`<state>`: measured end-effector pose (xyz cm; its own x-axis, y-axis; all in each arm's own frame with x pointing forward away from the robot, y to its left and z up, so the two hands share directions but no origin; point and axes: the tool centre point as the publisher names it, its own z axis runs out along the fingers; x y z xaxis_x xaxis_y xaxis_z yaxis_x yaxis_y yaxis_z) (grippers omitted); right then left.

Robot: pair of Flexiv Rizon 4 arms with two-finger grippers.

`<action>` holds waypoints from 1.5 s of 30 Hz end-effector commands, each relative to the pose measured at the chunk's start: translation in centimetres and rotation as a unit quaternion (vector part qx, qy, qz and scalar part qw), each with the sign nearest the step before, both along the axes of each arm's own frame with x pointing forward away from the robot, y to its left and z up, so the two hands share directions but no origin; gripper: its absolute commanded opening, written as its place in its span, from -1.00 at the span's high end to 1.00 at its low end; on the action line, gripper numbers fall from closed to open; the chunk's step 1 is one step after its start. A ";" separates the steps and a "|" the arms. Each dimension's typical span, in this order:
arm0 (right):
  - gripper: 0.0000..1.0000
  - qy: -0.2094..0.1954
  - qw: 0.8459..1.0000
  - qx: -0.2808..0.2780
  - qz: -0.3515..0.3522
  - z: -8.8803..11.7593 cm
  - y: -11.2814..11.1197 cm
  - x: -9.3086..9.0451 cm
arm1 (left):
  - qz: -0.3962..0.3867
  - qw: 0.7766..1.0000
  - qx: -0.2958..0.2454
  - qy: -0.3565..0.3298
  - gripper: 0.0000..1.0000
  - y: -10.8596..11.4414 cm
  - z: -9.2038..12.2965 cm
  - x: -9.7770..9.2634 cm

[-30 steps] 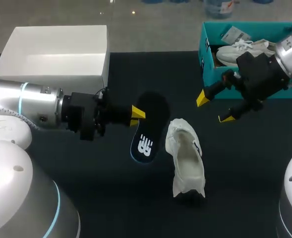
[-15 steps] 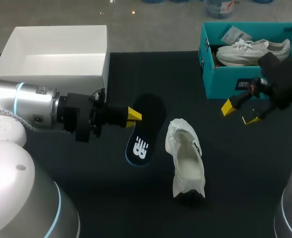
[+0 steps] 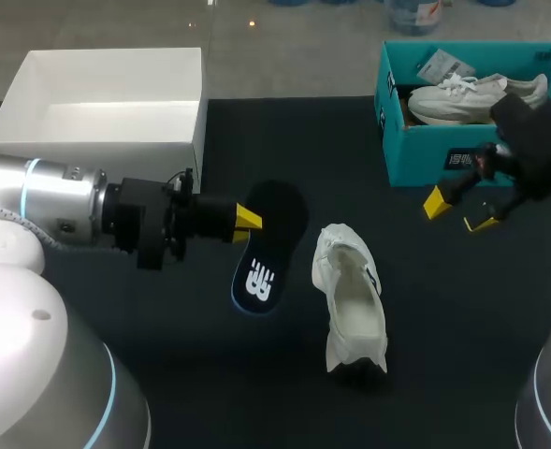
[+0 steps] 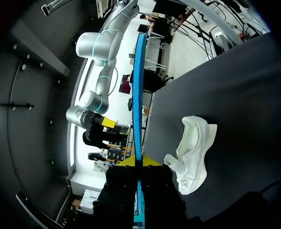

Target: Take the shoe out of the shoebox, open the shoe tongue, remove and reinsert the insole, then place the shoe into the shoebox

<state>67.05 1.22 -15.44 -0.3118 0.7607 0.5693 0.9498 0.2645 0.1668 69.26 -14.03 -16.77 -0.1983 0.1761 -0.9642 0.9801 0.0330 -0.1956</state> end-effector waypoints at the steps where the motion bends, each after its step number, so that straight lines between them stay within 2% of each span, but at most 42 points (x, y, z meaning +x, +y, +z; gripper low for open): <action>1: -1.00 -0.007 0.995 -0.025 0.101 0.5 -1.2 1.0 | 0.000 1.000 0.001 -0.001 1.00 0.1 -0.1 -0.4; 5: -1.00 -0.040 0.988 -0.035 0.142 0.7 -2.3 0.9 | -0.002 1.000 0.001 -0.002 1.00 0.1 0.0 -0.5; 7: -1.00 -0.071 0.982 -0.036 0.174 0.9 -2.5 0.8 | -0.003 1.000 0.001 -0.003 1.00 0.2 -0.1 -0.7; 9: -1.00 -0.081 0.978 -0.042 0.187 0.9 -2.6 0.7 | -0.004 1.000 0.002 -0.002 1.00 0.3 -0.1 -0.8; 10: -1.00 -0.103 0.973 -0.040 0.204 0.9 -2.6 0.6 | -0.004 1.000 0.003 -0.002 1.00 0.3 -0.2 -0.8; 12: -1.00 -0.113 0.968 -0.042 0.219 0.7 -2.7 0.6 | -0.004 1.000 0.003 0.000 1.00 0.3 -0.3 -0.8; 18: -1.00 -0.156 0.960 -0.048 0.229 0.4 -3.2 0.0 | -0.007 1.000 0.003 0.004 1.00 0.1 -0.5 -1.1; 21: -1.00 -0.144 0.969 -0.022 0.197 0.5 -3.4 -0.3 | -0.013 1.000 0.002 0.012 1.00 0.1 -0.3 -1.3; 45: -1.00 -0.144 0.969 -0.022 0.197 0.5 -3.4 -0.3 | -0.022 1.000 0.008 0.019 1.00 0.0 -0.1 -1.4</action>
